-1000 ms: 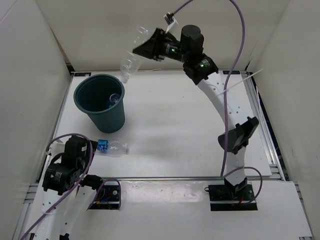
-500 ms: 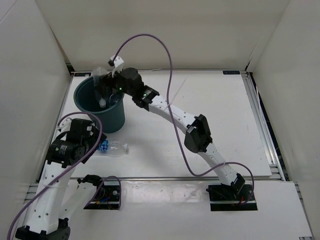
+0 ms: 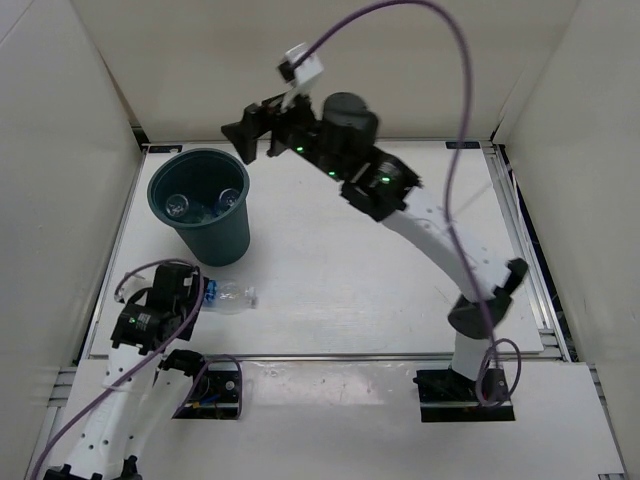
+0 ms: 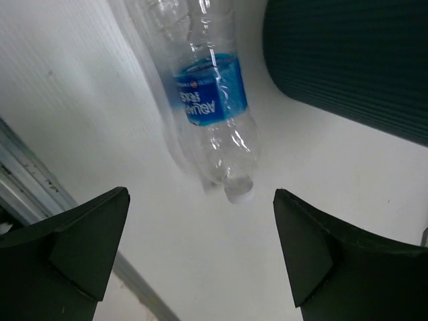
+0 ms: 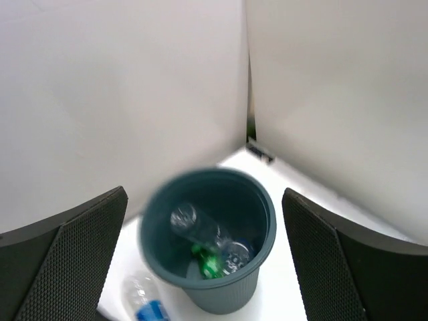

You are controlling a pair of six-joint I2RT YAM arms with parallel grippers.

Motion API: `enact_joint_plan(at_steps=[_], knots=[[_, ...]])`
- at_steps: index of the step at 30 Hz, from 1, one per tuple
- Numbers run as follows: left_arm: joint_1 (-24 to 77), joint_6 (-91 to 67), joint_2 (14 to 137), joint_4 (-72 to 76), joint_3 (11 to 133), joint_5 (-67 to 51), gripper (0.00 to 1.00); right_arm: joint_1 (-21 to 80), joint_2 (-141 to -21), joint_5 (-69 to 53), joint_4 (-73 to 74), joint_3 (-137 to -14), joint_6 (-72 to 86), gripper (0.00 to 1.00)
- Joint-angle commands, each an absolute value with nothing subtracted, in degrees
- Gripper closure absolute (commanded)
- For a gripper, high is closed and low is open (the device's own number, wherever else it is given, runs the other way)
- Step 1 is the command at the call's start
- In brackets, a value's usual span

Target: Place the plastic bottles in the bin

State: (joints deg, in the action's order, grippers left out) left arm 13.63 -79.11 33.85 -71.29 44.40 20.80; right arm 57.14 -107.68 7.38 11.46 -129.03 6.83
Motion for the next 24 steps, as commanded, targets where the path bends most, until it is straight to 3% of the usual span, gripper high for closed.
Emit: enact_joint_plan(at_steps=[1, 3, 6, 9, 16, 18, 19, 20, 24], knots=[[13.4, -91.7, 29.9, -61.8, 35.8, 25.6, 0.0, 58.1, -102.1, 9.0, 21.4, -129.9, 5.0, 0.0], [13.4, -100.0, 28.6, -57.9, 29.7, 25.1, 0.0, 58.6, -97.9, 9.0, 26.2, -129.4, 6.6, 0.0], [13.4, -98.4, 27.9, -51.4, 25.6, 25.9, 0.0, 59.3, -95.4, 9.0, 30.6, -127.9, 6.6, 0.0], [12.8, -96.6, 31.5, -45.4, 23.4, 28.5, 0.0, 60.0, -92.8, 9.6, 32.9, -127.2, 7.1, 0.0], [4.1, -89.6, 45.7, -32.3, 22.1, 22.3, 0.0, 60.0, -88.6, 11.5, 37.1, -125.4, 5.2, 0.0], [0.6, -87.3, 48.8, -32.3, 23.0, 19.9, 0.09, 60.0, -88.0, 12.3, 37.8, -124.5, 4.6, 0.0], [-0.2, -86.2, 51.0, -32.3, 23.9, 18.4, 0.19, 60.0, -87.2, 12.9, 37.8, -123.9, 4.0, 0.0], [-1.5, -84.7, 51.8, -32.3, 23.9, 17.8, 0.39, 60.0, -86.5, 13.7, 37.8, -122.4, 4.0, 0.0], [-4.6, -84.2, 49.9, -32.3, 21.0, 14.3, 0.52, 60.0, -86.5, 14.8, 37.8, -121.2, 2.8, 0.0]])
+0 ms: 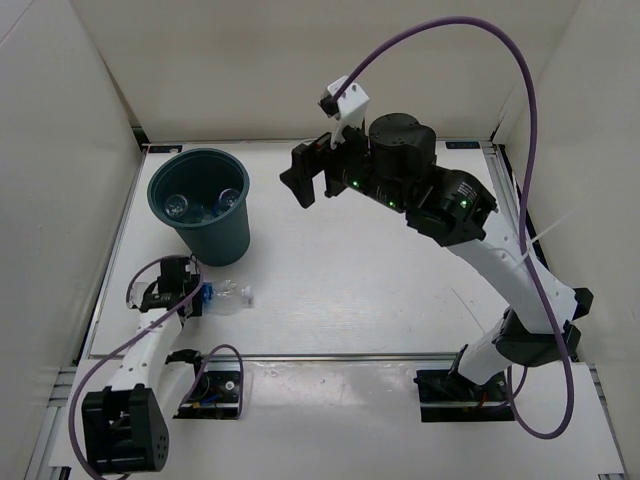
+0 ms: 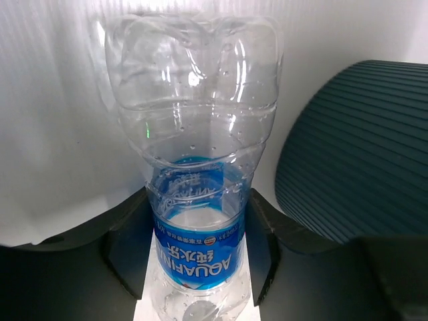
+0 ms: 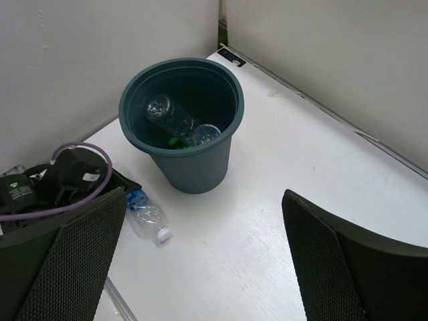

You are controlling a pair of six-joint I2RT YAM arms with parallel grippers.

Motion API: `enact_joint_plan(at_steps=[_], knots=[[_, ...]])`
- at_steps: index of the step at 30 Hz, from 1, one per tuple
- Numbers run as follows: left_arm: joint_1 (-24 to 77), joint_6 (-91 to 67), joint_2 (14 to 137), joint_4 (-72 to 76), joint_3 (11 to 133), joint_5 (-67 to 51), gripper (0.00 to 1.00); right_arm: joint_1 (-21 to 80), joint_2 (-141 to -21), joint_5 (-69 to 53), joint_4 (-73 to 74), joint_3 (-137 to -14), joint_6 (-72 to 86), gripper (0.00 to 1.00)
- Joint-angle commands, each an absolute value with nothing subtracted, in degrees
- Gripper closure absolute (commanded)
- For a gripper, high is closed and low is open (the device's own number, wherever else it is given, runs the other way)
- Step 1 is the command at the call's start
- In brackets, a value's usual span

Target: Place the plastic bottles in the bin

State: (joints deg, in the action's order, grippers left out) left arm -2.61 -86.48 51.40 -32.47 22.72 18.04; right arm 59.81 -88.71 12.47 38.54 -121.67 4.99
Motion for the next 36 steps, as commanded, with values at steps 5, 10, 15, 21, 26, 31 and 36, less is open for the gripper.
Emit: enact_joint_plan(at_steps=[5, 10, 15, 21, 26, 31, 36], knots=[[-6.4, -84.9, 35.8, -37.1, 19.3, 9.4, 0.57, 60.0, -86.5, 15.3, 37.8, -120.7, 3.7, 0.0], [-6.4, -85.6, 25.9, -60.0, 34.2, 10.4, 0.58, 58.8, -85.3, 18.5, 37.8, -117.9, 8.3, 0.0], [-6.4, -72.3, 24.3, -66.5, 54.7, 10.9, 0.57, 55.2, -83.9, 18.5, 37.2, -115.1, 9.4, 0.0], [-6.4, -58.4, 32.9, -56.5, 69.7, 15.1, 0.57, 54.1, -83.4, 19.2, 37.2, -115.7, 7.8, 0.0], [-6.4, -42.6, 48.1, -40.5, 76.6, 21.6, 0.57, 52.1, -82.2, 17.5, 37.2, -115.7, 7.8, 0.0], [-4.4, -33.5, 65.3, -33.6, 86.1, 32.3, 0.55, 52.1, -79.8, 16.9, 37.2, -115.0, 8.9, 0.0], [1.1, -28.9, 75.7, -32.4, 91.7, 39.5, 0.47, 52.1, -76.6, 17.4, 37.2, -111.5, 10.3, 0.0]])
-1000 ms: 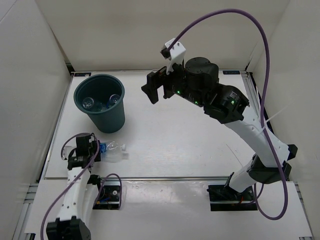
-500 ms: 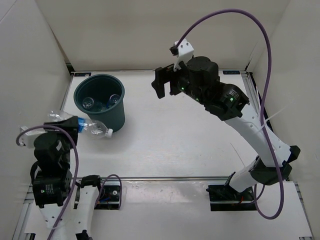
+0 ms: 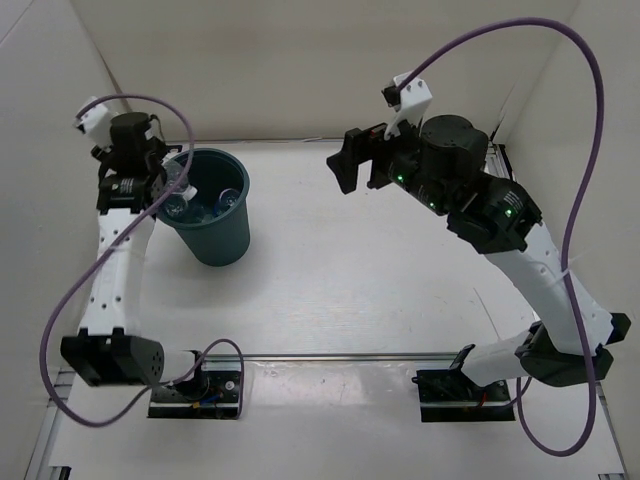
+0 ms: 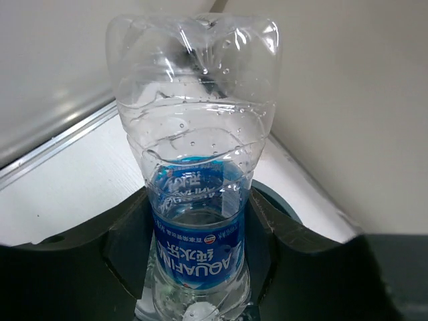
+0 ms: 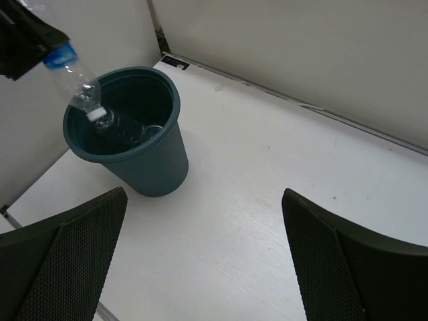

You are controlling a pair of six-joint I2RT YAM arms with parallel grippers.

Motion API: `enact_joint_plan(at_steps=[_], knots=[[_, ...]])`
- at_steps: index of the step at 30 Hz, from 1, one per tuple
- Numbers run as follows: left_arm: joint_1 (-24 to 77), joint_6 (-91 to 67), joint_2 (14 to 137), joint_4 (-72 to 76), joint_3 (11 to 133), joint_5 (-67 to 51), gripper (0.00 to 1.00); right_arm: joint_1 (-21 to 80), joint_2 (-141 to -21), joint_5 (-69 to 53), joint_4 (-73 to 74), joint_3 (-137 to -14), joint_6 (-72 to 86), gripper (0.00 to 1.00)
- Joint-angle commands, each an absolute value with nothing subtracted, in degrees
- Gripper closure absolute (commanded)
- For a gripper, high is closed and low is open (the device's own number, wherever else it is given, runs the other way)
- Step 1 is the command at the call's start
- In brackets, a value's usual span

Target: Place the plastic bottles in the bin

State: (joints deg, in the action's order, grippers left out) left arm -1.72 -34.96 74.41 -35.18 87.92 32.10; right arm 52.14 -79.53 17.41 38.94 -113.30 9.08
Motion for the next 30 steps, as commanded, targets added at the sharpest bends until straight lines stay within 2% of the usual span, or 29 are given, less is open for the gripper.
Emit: enact_joint_plan(at_steps=[1, 2, 3, 6, 12, 15, 17, 20, 24, 27, 30], knots=[[2.8, -28.9, 76.5, -32.4, 92.3, 40.2, 0.43, 52.1, -76.6, 17.4, 37.2, -110.9, 10.3, 0.0], [3.5, -28.9, 77.7, -32.4, 92.3, 41.6, 0.34, 52.1, -75.8, 17.4, 37.2, -110.2, 11.0, 0.0], [4.3, -28.9, 77.7, -32.4, 92.3, 42.4, 0.18, 52.1, -75.0, 16.8, 37.2, -109.6, 11.0, 0.0], [8.2, -26.7, 78.5, -32.4, 92.9, 47.8, 0.0, 52.1, -75.0, 16.3, 38.7, -108.5, 11.5, 0.0], [15.2, -20.0, 70.0, -32.4, 96.6, 49.8, 0.0, 46.2, -78.2, 10.7, 50.2, -113.7, 20.2, 0.0], [16.4, -19.1, 60.1, -34.8, 91.3, 43.7, 0.0, 38.6, -82.2, 6.1, 59.0, -116.8, 26.1, 0.0], [16.4, -20.2, 55.0, -37.2, 87.6, 41.6, 0.0, 35.4, -84.6, -2.1, 63.2, -116.8, 27.2, 0.0], [16.4, -23.4, 47.3, -42.8, 81.3, 41.6, 0.0, 32.2, -85.2, -5.8, 64.0, -114.7, 30.2, 0.0], [16.4, -30.5, 41.5, -52.8, 72.9, 46.0, 0.0, 32.2, -81.5, -6.4, 58.2, -107.3, 29.4, 0.0], [16.4, -43.7, 38.1, -61.9, 64.3, 52.6, 0.0, 32.2, -78.9, -0.5, 52.5, -102.5, 33.7, 0.0], [16.4, -50.9, 36.3, -64.3, 58.1, 57.2, 0.0, 32.2, -79.9, 4.4, 55.5, -103.6, 37.1, 0.0]])
